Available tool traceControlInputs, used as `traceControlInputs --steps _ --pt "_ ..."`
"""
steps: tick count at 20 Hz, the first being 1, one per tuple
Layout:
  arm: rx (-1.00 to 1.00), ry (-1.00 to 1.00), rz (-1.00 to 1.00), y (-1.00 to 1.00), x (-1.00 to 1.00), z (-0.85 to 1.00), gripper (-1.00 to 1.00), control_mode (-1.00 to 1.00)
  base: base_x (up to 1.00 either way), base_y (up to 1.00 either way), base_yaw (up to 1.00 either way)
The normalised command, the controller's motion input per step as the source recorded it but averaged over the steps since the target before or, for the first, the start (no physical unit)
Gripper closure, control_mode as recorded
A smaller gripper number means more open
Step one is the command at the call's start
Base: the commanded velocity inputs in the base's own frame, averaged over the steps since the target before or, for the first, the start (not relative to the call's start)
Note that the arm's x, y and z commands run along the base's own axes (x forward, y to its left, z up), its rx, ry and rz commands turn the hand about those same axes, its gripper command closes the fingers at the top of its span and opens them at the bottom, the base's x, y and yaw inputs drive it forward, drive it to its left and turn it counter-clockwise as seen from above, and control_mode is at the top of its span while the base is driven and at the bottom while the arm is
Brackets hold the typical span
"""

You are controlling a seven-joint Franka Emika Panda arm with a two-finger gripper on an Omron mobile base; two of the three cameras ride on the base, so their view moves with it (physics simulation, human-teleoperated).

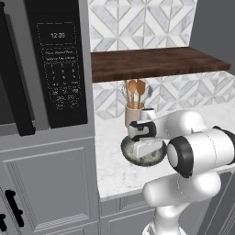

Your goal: Grab a lemon wedge from the fridge and one ice cube from the ice bowl, and put them in the glass of lemonade.

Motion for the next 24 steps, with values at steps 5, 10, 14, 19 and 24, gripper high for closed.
traceControlInputs --steps 5,10,14,19,24 --pt "0.00 0.00 0.00 0.00 0.17 0.00 -1.00 -1.00 0.00 0.00 0.00" --pt "0.00 0.00 0.00 0.00 0.00 0.00 -1.00 -1.00 0.00 0.00 0.00" --pt "0.00 0.00 0.00 0.00 0.00 0.00 1.00 -1.00 0.00 0.00 0.00" --pt "0.00 0.00 0.00 0.00 0.00 0.00 1.00 -1.00 0.00 0.00 0.00" --pt "0.00 0.00 0.00 0.00 0.00 0.00 1.00 -1.00 0.00 0.00 0.00"
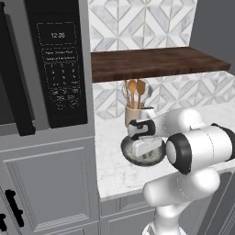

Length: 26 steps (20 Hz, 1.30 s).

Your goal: Grab a lemon wedge from the fridge and one ice cube from the ice bowl, and put them in the glass of lemonade.

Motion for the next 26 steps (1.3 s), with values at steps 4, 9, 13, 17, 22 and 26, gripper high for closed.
traceControlInputs --steps 4,9,13,17,22,26 --pt "-0.01 0.00 0.00 0.00 -0.01 0.06 1.00 -1.00 0.00 0.00 0.00" --pt "0.03 -0.06 0.03 0.00 -0.13 0.31 1.00 -1.00 0.00 0.00 0.00" --pt "0.09 -0.12 0.02 0.00 -0.08 0.24 1.00 -1.00 0.00 0.00 0.00" --pt "0.07 -0.08 0.00 0.00 -0.01 0.16 1.00 -1.00 0.00 0.00 0.00" --pt "0.08 -0.08 0.00 -0.04 -0.06 0.17 1.00 -1.00 0.00 0.00 0.00" --pt "0.01 -0.09 0.00 -0.27 -0.19 0.66 1.00 -1.00 0.00 0.00 0.00"
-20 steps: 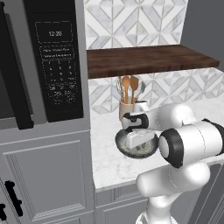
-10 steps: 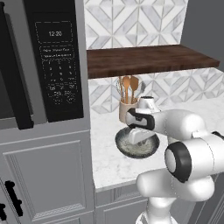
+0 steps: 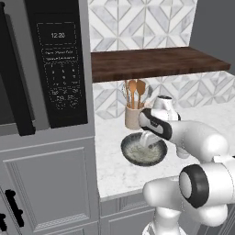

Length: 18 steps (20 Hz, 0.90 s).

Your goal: Grab a lemon wedge from the fridge and one ice cube from the ice bowl, and put them in the glass of lemonade.

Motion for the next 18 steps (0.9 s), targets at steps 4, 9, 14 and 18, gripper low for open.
traceControlInputs --steps 4,9,14,18 --pt "-0.02 0.00 -0.03 -0.59 -0.29 0.82 1.00 -1.00 0.00 0.00 0.00" --pt "-0.01 0.00 -0.27 -0.99 -0.02 0.33 1.00 -1.00 0.00 0.00 0.00" --pt "0.00 0.00 -0.36 -0.79 0.02 0.01 1.00 -1.00 0.00 0.00 0.00" --pt "-0.05 0.03 -0.20 -0.19 0.20 0.00 1.00 -1.00 0.00 0.00 0.00"
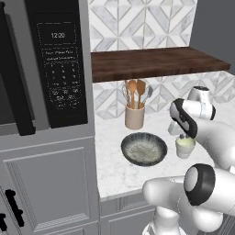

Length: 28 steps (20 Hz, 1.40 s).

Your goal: Grab a lemon wedge from the fridge and one ice cube from the ice bowl, and put them in the glass of lemonade.

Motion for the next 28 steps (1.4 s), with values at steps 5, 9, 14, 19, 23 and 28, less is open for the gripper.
traceControlInputs --steps 5,9,14,19,23,28 --pt "-0.17 0.00 -0.09 -0.19 0.16 0.00 1.00 -1.00 0.00 0.00 0.00" --pt "-0.01 0.00 -0.01 -0.16 0.26 -0.09 1.00 -1.00 0.00 0.00 0.00" --pt "0.00 0.00 0.00 0.00 0.14 -0.11 1.00 -1.00 0.00 0.00 0.00" --pt "0.00 -0.04 0.00 0.00 0.01 -0.08 1.00 -1.00 0.00 0.00 0.00" --pt "0.01 -0.10 0.00 -0.08 0.00 -0.01 1.00 -1.00 0.00 0.00 0.00" --pt "0.01 -0.09 0.00 -0.05 -0.08 -0.04 1.00 -1.00 0.00 0.00 0.00"
